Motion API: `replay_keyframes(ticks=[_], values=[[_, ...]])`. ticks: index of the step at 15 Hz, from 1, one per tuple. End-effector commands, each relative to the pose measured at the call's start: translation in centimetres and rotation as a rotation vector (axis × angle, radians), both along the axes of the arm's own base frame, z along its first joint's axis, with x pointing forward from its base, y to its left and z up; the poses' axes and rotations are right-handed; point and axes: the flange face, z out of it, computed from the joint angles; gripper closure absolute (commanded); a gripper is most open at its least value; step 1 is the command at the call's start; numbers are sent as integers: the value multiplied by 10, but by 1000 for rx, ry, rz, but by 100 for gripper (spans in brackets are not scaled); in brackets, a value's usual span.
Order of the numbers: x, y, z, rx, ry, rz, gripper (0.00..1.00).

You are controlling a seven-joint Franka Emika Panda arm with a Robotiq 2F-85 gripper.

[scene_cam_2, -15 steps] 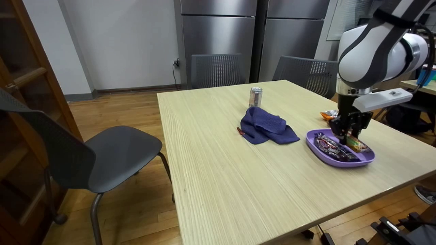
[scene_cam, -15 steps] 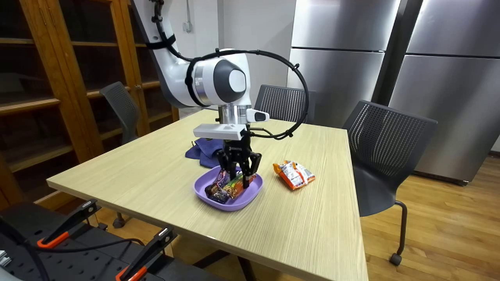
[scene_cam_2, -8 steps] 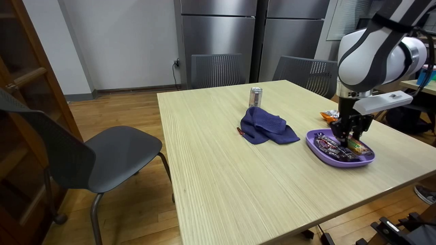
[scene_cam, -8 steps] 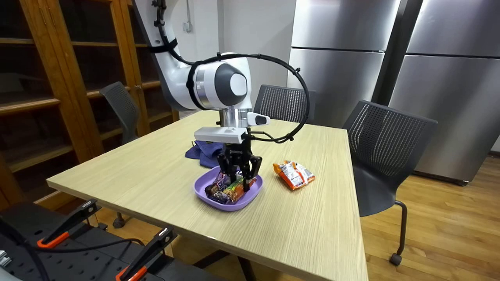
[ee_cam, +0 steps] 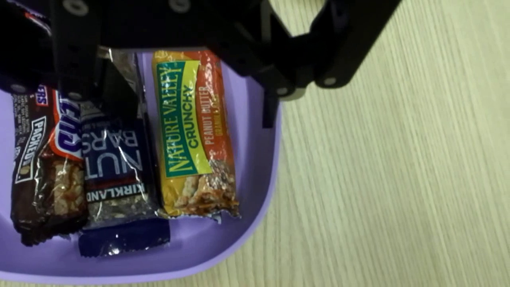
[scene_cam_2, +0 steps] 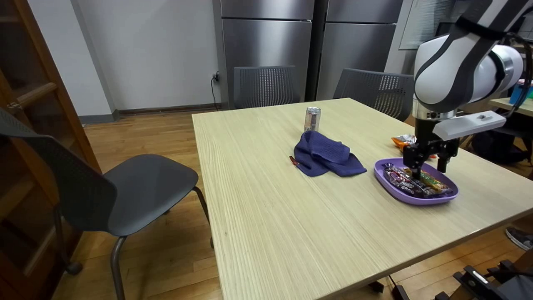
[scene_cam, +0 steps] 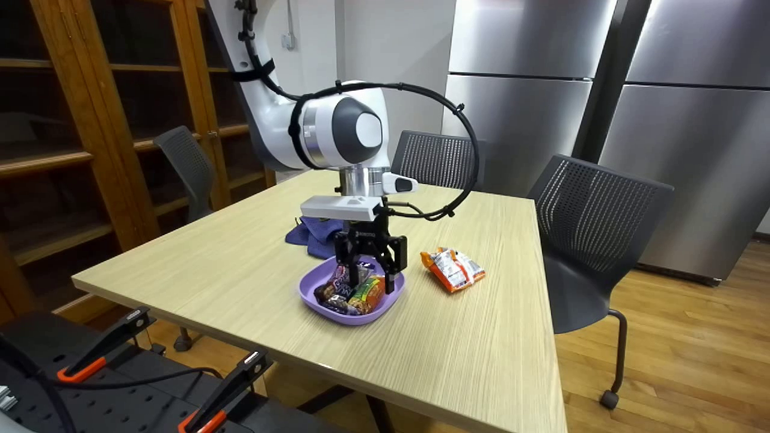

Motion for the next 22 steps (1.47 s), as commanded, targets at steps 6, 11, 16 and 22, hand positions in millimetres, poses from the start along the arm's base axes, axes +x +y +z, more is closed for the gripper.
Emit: replay_keyframes(ticks=[6,11,16,22], values=[[8,-2,21,1,-28,-16,0],[25,6,31,13,-50,-13,0],[46,20,39,57,-66,-19,0],[68,40,49,121,-76,-14,0]])
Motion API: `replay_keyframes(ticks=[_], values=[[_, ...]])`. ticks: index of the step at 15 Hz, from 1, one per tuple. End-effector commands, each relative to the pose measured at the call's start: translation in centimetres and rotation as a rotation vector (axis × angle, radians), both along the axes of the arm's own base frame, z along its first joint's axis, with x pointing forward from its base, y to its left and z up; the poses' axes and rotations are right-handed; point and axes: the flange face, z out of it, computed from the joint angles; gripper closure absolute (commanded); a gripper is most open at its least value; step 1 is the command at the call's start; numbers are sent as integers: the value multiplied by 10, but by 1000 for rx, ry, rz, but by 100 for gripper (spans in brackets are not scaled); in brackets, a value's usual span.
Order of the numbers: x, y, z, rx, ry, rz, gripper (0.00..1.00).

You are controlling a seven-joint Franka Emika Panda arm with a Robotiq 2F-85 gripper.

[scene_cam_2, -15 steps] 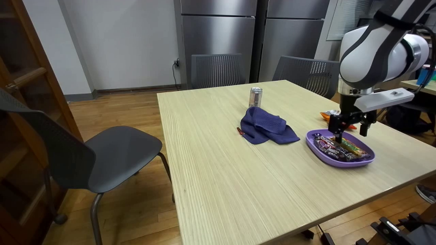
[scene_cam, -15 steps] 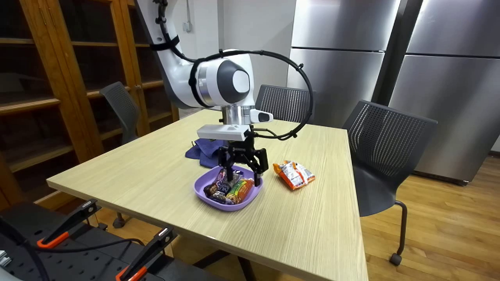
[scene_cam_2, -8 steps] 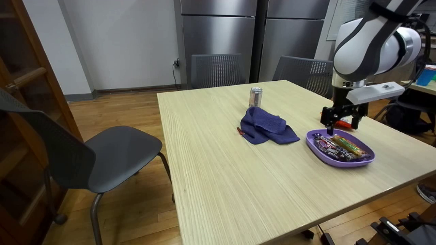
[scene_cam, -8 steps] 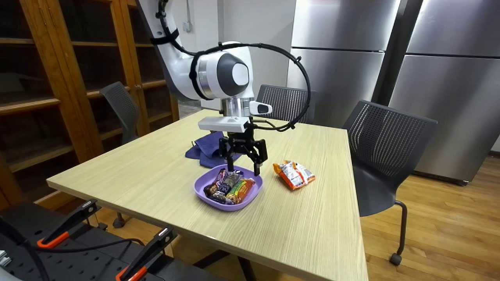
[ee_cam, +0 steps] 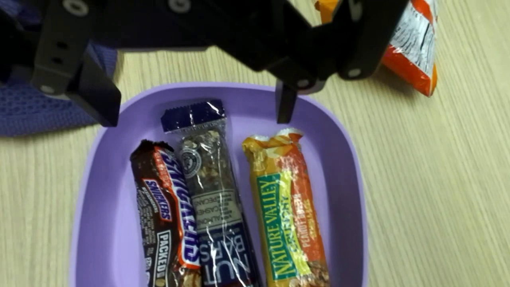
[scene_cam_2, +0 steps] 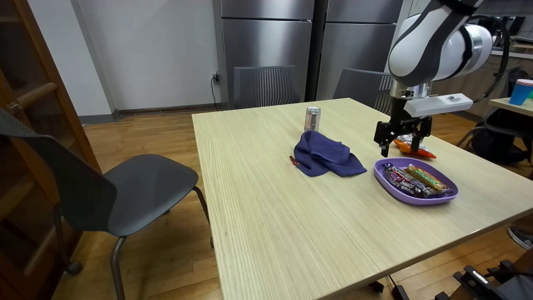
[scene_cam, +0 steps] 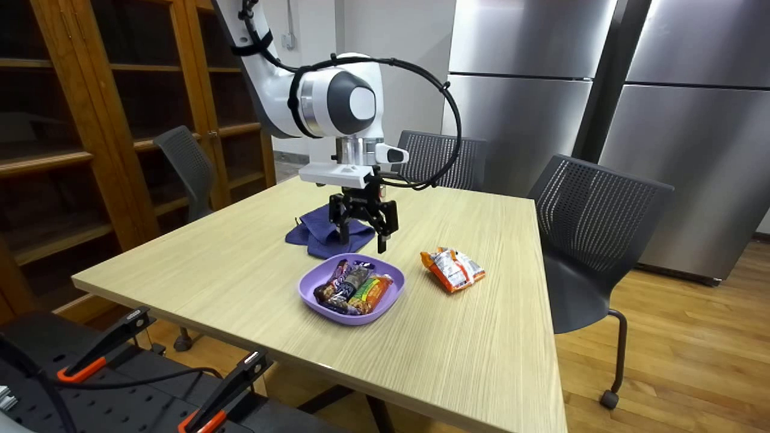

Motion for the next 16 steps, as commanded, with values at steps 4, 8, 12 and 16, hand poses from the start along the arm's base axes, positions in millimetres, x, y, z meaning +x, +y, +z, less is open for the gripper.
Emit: replay_keyframes(ticks=[4,8,12,16], values=[[22,12,17,104,15,42,0],[30,14,14,78,37,103,0],[26,15,11,77,17,77,0],[26,15,9,77,19,78,0]])
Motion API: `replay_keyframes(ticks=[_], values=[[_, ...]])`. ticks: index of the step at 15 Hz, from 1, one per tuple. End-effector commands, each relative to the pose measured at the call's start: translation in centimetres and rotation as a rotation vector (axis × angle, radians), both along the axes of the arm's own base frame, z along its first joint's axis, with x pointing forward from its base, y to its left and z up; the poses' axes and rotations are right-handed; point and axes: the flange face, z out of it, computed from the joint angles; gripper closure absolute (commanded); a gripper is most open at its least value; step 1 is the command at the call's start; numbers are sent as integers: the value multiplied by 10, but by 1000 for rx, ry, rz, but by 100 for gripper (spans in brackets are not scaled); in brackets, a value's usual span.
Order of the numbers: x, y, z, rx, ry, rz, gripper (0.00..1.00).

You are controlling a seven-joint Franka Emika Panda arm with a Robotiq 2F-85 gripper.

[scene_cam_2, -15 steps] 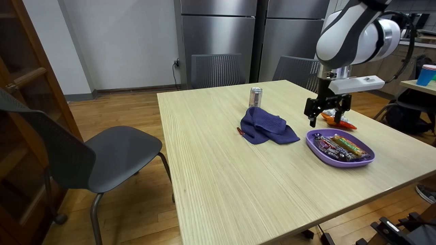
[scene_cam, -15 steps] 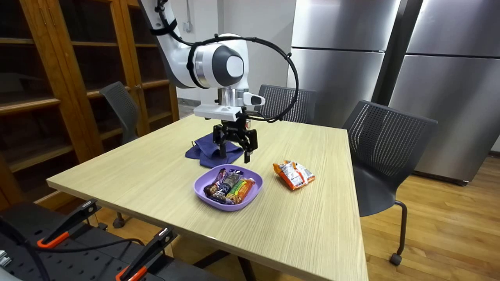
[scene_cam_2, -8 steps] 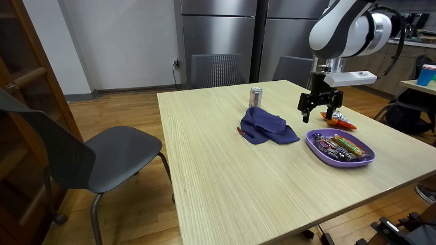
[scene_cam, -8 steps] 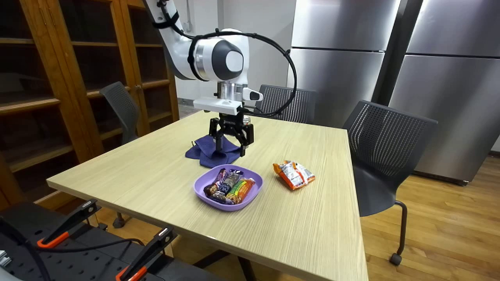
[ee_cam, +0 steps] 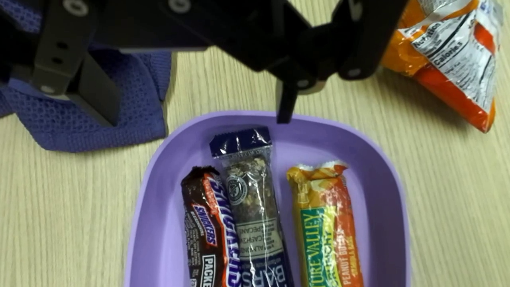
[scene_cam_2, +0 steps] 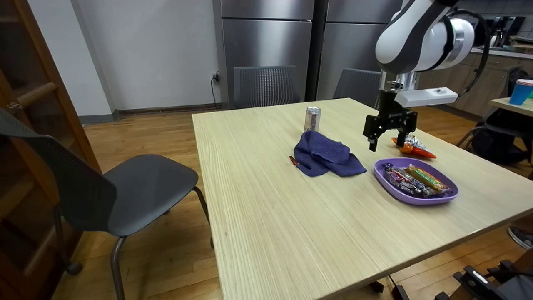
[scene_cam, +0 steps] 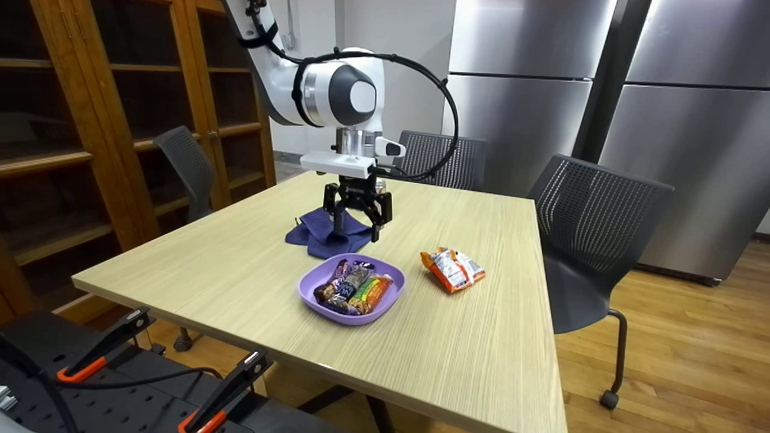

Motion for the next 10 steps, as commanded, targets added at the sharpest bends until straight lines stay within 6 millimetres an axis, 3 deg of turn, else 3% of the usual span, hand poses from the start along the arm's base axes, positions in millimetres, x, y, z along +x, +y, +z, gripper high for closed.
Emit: replay_keyframes(ticks=[1,10], values=[[1,0,0,0,1,0,0],[5,6,-2,178,-93,-71,0]])
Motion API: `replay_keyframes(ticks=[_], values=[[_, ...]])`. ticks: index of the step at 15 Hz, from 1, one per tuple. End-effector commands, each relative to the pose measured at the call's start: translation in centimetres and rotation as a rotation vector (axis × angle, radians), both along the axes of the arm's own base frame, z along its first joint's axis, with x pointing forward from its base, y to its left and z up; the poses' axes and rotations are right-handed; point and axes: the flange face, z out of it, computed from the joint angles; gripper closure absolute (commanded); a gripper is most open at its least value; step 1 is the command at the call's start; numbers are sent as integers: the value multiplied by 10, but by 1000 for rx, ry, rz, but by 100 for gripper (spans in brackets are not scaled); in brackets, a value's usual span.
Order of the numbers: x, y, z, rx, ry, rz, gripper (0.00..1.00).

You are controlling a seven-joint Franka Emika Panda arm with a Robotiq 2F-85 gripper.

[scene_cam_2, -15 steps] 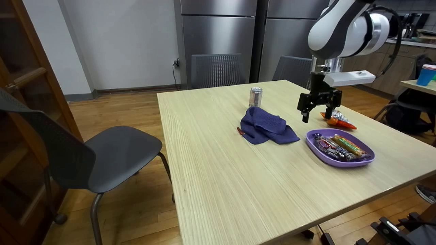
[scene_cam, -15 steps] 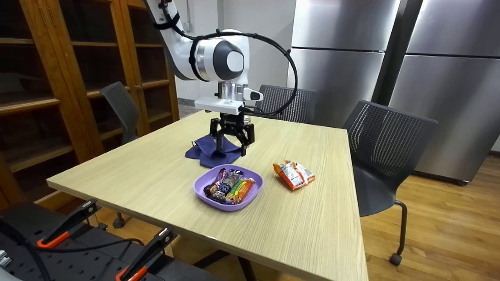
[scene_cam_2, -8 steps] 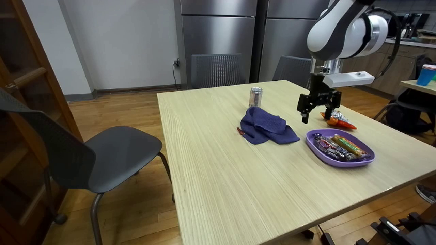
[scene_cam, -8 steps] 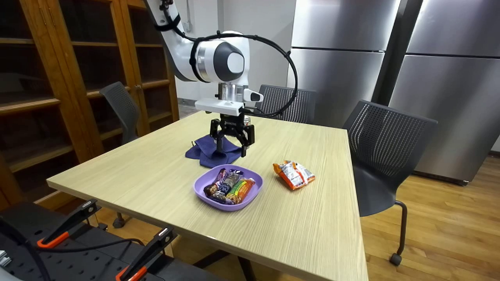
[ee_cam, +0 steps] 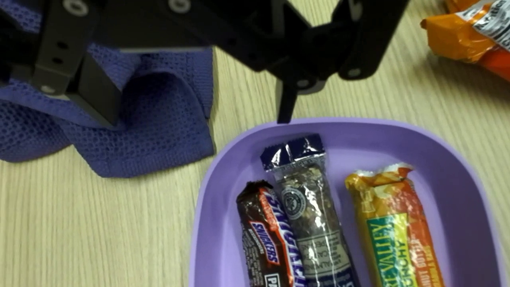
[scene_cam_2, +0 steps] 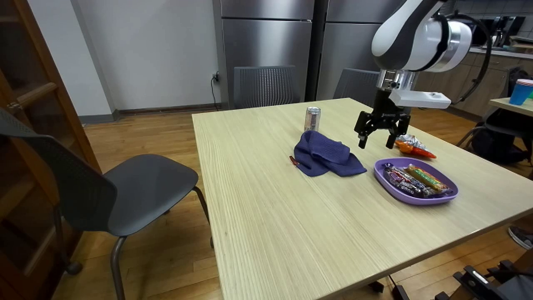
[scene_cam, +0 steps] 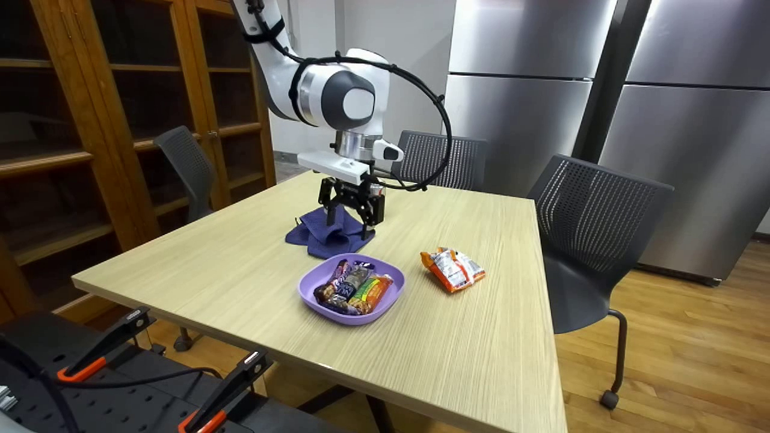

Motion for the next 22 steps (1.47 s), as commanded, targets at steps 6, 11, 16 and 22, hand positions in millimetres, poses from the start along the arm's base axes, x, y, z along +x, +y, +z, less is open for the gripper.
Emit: replay_keyframes(ticks=[6,11,16,22], values=[[4,6,-11,185,-74,-51,0],[11,15,-21,260,-102,-53,0],[22,19,-33,323,-113,-67,0],[35,25,-47,376,-116,-67,0]])
